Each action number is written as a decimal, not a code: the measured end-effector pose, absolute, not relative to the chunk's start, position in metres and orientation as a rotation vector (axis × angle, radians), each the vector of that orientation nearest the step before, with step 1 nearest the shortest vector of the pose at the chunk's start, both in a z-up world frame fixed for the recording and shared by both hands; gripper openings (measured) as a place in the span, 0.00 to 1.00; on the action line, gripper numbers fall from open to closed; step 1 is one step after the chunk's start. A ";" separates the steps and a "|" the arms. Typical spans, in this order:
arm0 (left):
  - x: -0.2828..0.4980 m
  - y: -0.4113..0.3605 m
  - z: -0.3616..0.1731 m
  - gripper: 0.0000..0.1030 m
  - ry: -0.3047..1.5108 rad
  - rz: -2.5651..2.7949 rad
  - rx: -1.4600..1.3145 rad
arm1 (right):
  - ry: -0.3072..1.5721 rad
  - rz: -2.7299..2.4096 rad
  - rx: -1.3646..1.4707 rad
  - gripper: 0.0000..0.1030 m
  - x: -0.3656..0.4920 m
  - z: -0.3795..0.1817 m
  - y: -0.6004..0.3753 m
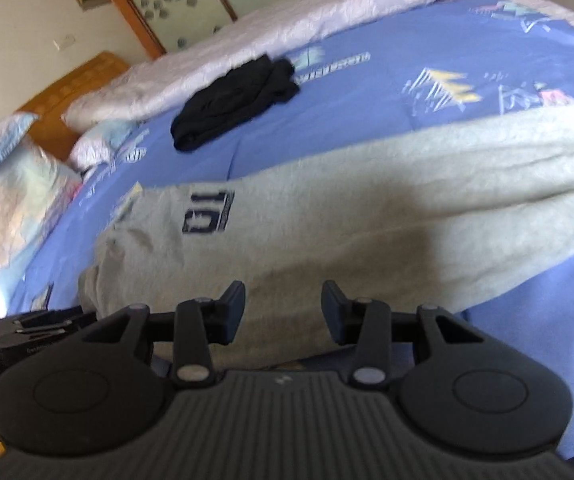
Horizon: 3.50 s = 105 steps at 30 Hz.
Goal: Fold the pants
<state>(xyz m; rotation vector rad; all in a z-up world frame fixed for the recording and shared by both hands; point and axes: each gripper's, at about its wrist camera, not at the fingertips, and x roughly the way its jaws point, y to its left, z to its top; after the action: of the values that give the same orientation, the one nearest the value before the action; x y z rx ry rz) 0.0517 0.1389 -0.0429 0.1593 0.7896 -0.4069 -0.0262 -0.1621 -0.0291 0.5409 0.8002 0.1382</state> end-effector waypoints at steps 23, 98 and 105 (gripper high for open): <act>0.038 0.162 -0.030 0.07 0.853 -0.352 0.409 | 0.831 0.146 0.568 0.44 -0.029 -0.034 -0.163; -0.010 0.005 -0.032 0.52 1.096 -0.076 0.213 | 0.656 -0.082 1.032 0.42 -0.146 -0.081 -0.309; -0.013 0.013 -0.005 0.52 1.028 -0.144 0.121 | 0.647 -0.082 1.042 0.42 -0.148 -0.077 -0.320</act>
<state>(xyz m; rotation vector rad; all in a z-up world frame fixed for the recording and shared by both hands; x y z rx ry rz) -0.0130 0.0134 -0.0054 0.1211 1.0276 -0.1443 -0.1483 -0.3200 -0.0775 1.0424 0.6473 -0.0822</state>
